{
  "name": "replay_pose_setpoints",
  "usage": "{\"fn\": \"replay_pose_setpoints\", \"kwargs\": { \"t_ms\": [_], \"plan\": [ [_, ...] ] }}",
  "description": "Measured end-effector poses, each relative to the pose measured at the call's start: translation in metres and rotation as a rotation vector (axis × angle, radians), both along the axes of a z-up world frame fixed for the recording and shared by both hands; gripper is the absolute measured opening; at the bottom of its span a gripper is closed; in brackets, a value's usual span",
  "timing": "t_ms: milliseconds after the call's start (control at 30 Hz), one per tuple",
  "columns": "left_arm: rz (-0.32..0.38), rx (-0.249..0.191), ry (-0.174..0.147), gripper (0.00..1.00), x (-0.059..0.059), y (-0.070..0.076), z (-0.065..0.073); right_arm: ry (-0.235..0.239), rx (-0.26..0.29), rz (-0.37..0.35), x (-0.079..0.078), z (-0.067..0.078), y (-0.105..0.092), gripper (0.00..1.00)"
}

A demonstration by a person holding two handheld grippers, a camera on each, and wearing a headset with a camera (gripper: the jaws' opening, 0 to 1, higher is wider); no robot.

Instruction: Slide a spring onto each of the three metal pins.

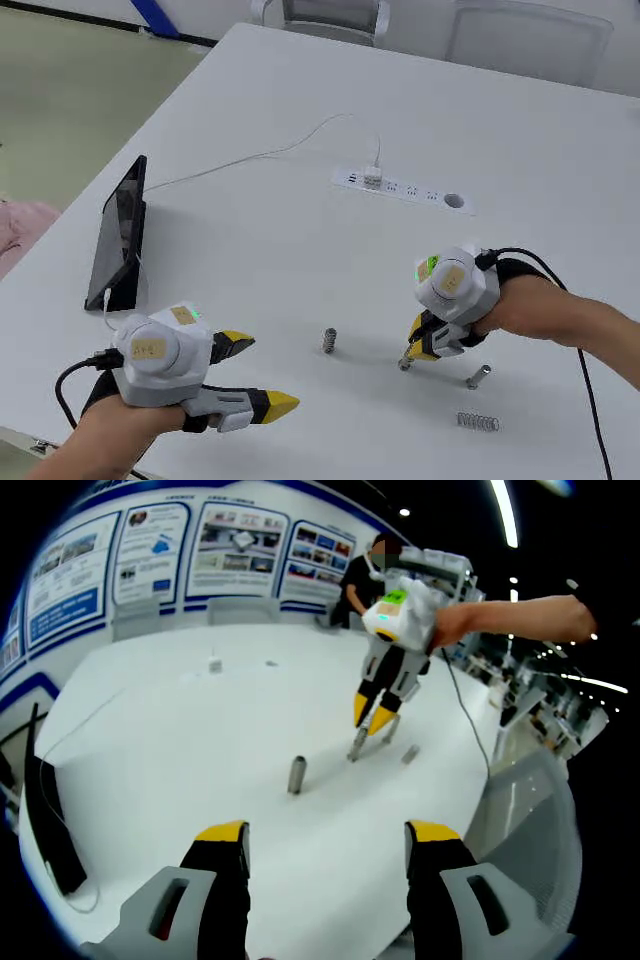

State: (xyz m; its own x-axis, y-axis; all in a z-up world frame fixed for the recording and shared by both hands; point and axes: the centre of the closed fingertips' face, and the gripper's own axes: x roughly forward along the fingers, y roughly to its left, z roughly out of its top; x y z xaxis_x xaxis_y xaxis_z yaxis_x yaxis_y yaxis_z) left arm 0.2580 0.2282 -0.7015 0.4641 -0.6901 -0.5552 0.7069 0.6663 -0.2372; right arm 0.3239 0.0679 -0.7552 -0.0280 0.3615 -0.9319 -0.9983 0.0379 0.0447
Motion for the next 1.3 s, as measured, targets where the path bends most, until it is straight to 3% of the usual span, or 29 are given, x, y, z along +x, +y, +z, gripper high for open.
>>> {"fn": "replay_pose_setpoints", "kwargs": {
  "t_ms": [967,1300],
  "plan": [
    [0.007,0.003,0.006,0.63,-0.001,0.003,-0.001,0.0,-0.022,0.012,-0.003,-0.024,0.003,0.13],
    [0.0,0.0,0.002,0.63,-0.001,-0.001,0.002,-0.018,0.008,-0.018,-0.003,-0.009,-0.002,0.27]
  ]
}}
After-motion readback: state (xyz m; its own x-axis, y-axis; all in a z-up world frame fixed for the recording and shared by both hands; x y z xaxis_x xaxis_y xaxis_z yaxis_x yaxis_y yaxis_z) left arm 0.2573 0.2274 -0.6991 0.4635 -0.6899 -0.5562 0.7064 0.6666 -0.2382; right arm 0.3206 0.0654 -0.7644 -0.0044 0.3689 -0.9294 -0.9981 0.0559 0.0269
